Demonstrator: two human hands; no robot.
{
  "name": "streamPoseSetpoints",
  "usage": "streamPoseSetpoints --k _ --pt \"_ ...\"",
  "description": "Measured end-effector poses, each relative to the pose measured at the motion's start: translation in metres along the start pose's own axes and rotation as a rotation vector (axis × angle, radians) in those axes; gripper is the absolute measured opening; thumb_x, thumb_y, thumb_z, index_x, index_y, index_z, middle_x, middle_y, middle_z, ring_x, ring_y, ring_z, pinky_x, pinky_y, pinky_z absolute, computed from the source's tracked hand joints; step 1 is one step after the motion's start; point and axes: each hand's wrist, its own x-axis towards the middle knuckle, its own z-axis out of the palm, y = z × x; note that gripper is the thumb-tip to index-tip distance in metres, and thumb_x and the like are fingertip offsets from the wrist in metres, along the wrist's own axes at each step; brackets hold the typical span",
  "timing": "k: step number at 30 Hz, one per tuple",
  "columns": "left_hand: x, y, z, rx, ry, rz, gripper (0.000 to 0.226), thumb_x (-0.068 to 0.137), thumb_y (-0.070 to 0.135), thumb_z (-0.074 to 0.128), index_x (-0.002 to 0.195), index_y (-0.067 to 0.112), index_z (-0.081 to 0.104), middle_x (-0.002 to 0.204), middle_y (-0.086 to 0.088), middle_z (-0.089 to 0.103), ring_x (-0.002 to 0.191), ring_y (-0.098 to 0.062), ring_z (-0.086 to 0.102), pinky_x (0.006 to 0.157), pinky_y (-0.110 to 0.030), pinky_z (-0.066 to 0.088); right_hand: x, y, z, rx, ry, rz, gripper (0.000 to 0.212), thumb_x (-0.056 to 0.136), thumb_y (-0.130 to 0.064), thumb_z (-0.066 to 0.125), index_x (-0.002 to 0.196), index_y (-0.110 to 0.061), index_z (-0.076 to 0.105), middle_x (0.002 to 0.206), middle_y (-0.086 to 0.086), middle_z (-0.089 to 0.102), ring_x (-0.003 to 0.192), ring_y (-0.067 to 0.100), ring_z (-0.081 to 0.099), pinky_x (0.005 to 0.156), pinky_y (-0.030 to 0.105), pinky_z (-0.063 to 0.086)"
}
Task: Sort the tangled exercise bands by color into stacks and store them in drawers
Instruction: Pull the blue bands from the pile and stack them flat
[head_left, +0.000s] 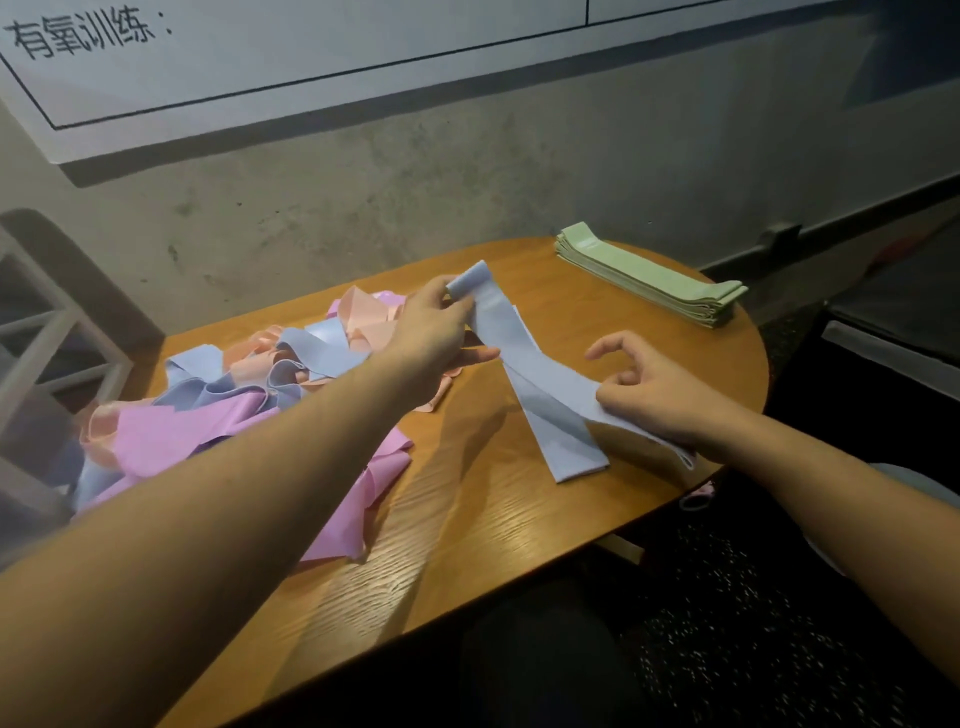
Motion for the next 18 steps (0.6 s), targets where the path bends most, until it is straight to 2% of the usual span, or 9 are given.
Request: streamPoseSetpoints --k 4,6,8,9,11,14,16,18 --pt "0.013 -0.007 0.006 -0.046 0.039 -0.025 0.031 0.104 0.01 0.05 0.132 0.021 0.045 0.131 -0.016 0.052 0.083 -0.026 0.076 0.062 -0.027 0.059 0.003 0.007 -0.007 -0.17 0.017 -0.009 0.004 0.093 -0.028 0.067 0.094 -0.032 0.068 0.082 0.004 0.066 0.073 0.02 0.058 0.067 0.032 0.047" --pt "0.021 -0.011 0.009 -0.054 0.068 -0.018 0.029 0.103 0.009 0.053 0.129 0.021 0.048 0.132 -0.016 0.051 0.083 -0.026 0.075 0.067 -0.03 0.061 0.004 0.009 -0.007 -0.179 0.033 0.032 0.009 0.094 -0.03 0.064 0.09 -0.033 0.072 0.095 0.004 0.072 0.09 0.026 0.066 0.081 0.041 0.054" --pt "0.03 -0.016 0.013 -0.061 0.116 -0.022 0.028 0.101 0.008 0.055 0.127 0.018 0.052 0.133 -0.016 0.051 0.086 -0.026 0.075 0.07 -0.03 0.062 0.004 0.01 -0.008 -0.158 0.029 0.077 0.017 0.095 -0.027 0.059 0.091 -0.035 0.074 0.104 0.0 0.072 0.102 0.026 0.065 0.089 0.042 0.054" --pt "0.035 -0.018 0.014 -0.079 0.141 -0.031 0.027 0.101 0.007 0.055 0.126 0.018 0.053 0.132 -0.016 0.052 0.088 -0.027 0.075 0.069 -0.029 0.062 0.004 0.01 -0.008 -0.138 0.012 0.088 0.021 0.095 -0.024 0.057 0.094 -0.036 0.074 0.107 -0.001 0.071 0.1 0.024 0.066 0.085 0.036 0.056" --pt "0.042 -0.022 0.016 -0.116 0.165 -0.053 0.03 0.098 0.003 0.055 0.125 0.018 0.053 0.132 -0.015 0.053 0.092 -0.028 0.074 0.064 -0.025 0.06 0.002 0.009 -0.009 -0.068 -0.029 0.109 0.024 0.096 -0.017 0.056 0.102 -0.034 0.072 0.106 -0.003 0.068 0.081 0.014 0.066 0.061 0.019 0.052" --pt "0.051 -0.027 0.019 -0.143 0.149 -0.053 0.037 0.093 0.003 0.062 0.126 0.017 0.052 0.128 -0.014 0.052 0.095 -0.028 0.072 0.066 -0.026 0.059 -0.002 0.01 -0.009 0.076 -0.063 0.128 0.027 0.097 -0.008 0.056 0.111 -0.026 0.07 0.095 0.005 0.064 0.056 0.008 0.054 0.042 0.019 0.04" --pt "0.055 -0.028 0.023 -0.168 0.141 -0.045 0.031 0.095 0.016 0.067 0.123 0.015 0.054 0.125 -0.013 0.051 0.095 -0.024 0.068 0.074 -0.034 0.063 -0.004 0.009 -0.01 0.142 -0.074 0.131 0.022 0.098 -0.009 0.058 0.111 -0.022 0.07 0.082 0.008 0.057 0.043 0.006 0.045 0.037 0.02 0.034" --pt "0.06 -0.029 0.027 -0.186 0.159 -0.044 0.024 0.099 0.026 0.063 0.119 0.013 0.059 0.122 -0.01 0.052 0.101 -0.027 0.067 0.078 -0.038 0.063 -0.003 0.008 -0.011 0.152 -0.069 0.142 0.018 0.098 -0.014 0.059 0.109 -0.023 0.071 0.073 0.007 0.053 0.039 0.006 0.041 0.036 0.02 0.032"
